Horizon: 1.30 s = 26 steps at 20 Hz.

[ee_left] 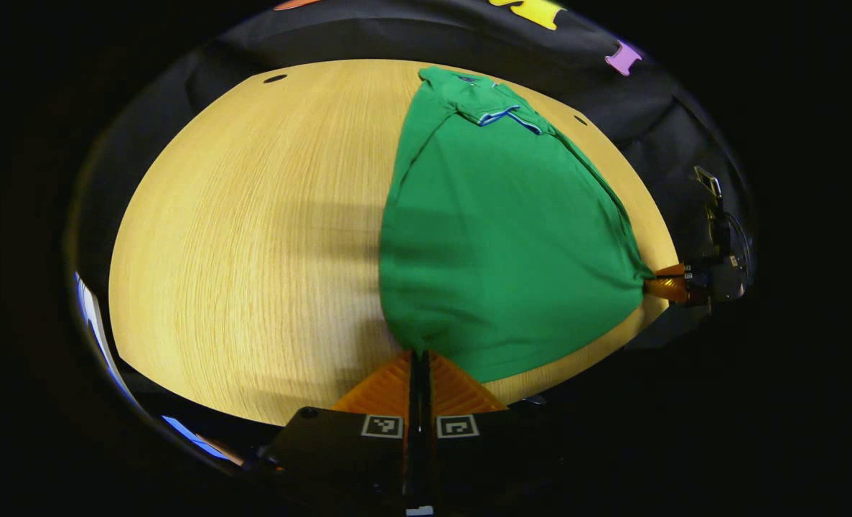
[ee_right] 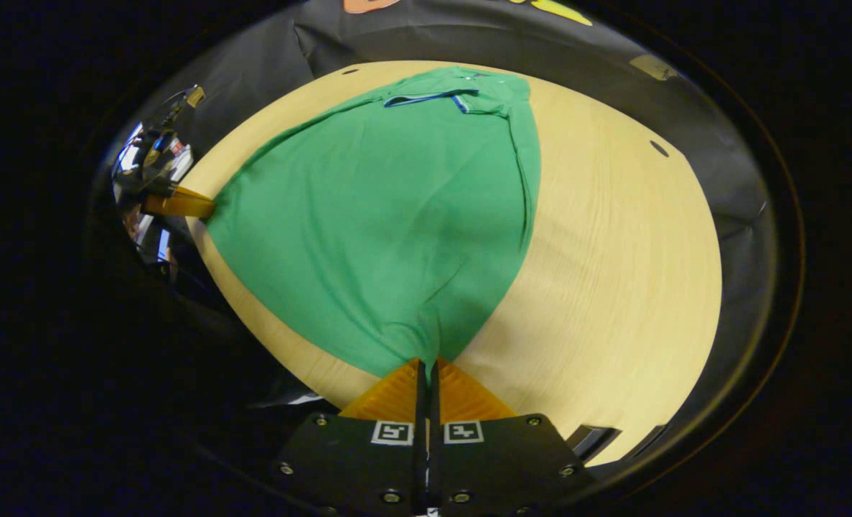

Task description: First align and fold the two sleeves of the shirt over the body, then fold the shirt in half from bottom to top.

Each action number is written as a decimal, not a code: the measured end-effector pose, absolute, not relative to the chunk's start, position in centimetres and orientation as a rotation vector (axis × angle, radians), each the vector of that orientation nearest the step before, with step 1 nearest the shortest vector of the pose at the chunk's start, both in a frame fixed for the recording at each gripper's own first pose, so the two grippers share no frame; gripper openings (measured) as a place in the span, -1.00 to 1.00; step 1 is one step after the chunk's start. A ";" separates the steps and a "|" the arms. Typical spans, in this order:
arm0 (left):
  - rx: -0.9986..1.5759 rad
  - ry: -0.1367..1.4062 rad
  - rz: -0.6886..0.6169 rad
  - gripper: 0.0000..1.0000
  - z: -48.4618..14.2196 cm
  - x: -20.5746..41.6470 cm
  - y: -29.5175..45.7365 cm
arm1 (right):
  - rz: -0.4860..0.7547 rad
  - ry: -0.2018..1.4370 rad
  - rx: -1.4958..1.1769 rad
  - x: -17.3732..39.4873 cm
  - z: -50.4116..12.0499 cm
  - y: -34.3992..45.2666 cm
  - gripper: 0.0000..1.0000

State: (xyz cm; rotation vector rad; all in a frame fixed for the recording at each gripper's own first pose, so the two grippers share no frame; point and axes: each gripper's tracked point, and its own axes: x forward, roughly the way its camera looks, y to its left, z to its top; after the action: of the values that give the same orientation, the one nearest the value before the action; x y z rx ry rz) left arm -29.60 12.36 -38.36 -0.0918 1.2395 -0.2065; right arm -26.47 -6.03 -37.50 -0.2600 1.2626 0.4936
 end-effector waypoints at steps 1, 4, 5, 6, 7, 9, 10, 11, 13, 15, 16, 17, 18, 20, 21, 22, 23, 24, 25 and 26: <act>-0.100 1.238 -0.216 -0.94 -38.3 -29.5 12.3 | 0.482 1.259 -0.229 -26.2 -37.3 -5.9 -0.97; -0.119 1.226 -0.255 -0.94 -37.2 -29.1 11.5 | 0.460 1.247 -0.154 -24.9 -36.1 -6.0 -0.98; -0.128 1.223 -0.268 -0.94 -36.8 -28.8 11.3 | 0.457 1.246 -0.129 -24.6 -35.7 -6.0 -0.98; -0.135 1.215 -0.281 -0.94 -36.4 -28.5 11.1 | 0.454 1.244 -0.106 -24.2 -35.2 -5.9 -0.98; -0.138 1.203 -0.295 -0.94 -35.8 -28.1 10.9 | 0.451 1.238 -0.086 -23.9 -34.8 -5.9 -0.98; -0.138 1.182 -0.315 -0.94 -34.8 -27.1 10.7 | 0.449 1.226 -0.056 -23.0 -33.9 -5.7 -0.99; -0.137 1.169 -0.315 -0.94 -34.3 -26.5 10.9 | 0.446 1.217 -0.044 -22.4 -33.4 -5.6 -0.99; -0.146 1.158 -0.318 -0.94 -33.8 -26.0 10.8 | 0.444 1.209 -0.032 -21.9 -33.0 -5.5 -0.98; -0.158 1.132 -0.320 -0.94 -32.7 -24.6 10.7 | 0.443 1.192 -0.011 -20.7 -32.2 -5.2 -0.98; -0.153 1.105 -0.325 -0.94 -32.0 -22.9 10.7 | 0.444 1.173 0.009 -19.3 -31.3 -4.9 -0.98; -0.148 1.094 -0.330 -0.94 -31.6 -22.2 10.7 | 0.441 1.166 0.022 -18.6 -30.9 -4.8 -0.98; -0.140 1.078 -0.340 -0.94 -31.1 -21.5 10.6 | 0.440 1.159 0.040 -17.9 -30.5 -4.6 -0.98; -0.124 1.065 -0.349 -0.94 -30.7 -20.8 10.6 | 0.435 1.150 0.054 -17.2 -30.1 -4.6 -0.99; -0.099 1.037 -0.365 -0.94 -29.8 -19.4 10.4 | 0.422 1.130 0.084 -15.9 -29.0 -4.7 -0.98; -0.091 1.020 -0.374 -0.94 -29.3 -18.9 10.3 | 0.415 1.119 0.099 -15.2 -28.5 -4.7 -0.98; -0.083 1.006 -0.380 -0.94 -28.9 -18.1 10.1 | 0.408 1.107 0.108 -14.4 -28.1 -4.7 -0.99; -0.075 0.993 -0.383 -0.94 -28.5 -17.5 10.1 | 0.403 1.095 0.111 -13.7 -27.7 -4.8 -0.98; -0.072 0.982 -0.385 -0.94 -28.2 -16.9 10.0 | 0.401 1.084 0.114 -13.1 -27.3 -4.8 -0.98; -0.073 0.971 -0.386 -0.94 -28.0 -16.3 10.0 | 0.399 1.074 0.114 -12.5 -26.9 -4.8 -0.98; -0.075 0.961 -0.387 -0.94 -27.7 -15.9 9.9 | 0.399 1.063 0.115 -11.9 -26.5 -4.8 -0.98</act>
State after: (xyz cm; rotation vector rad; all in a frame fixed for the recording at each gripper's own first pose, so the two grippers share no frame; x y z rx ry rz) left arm -15.89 9.92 -27.74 -0.0752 0.9608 -0.3872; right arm -11.89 -4.77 -26.49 0.1149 1.0631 0.3991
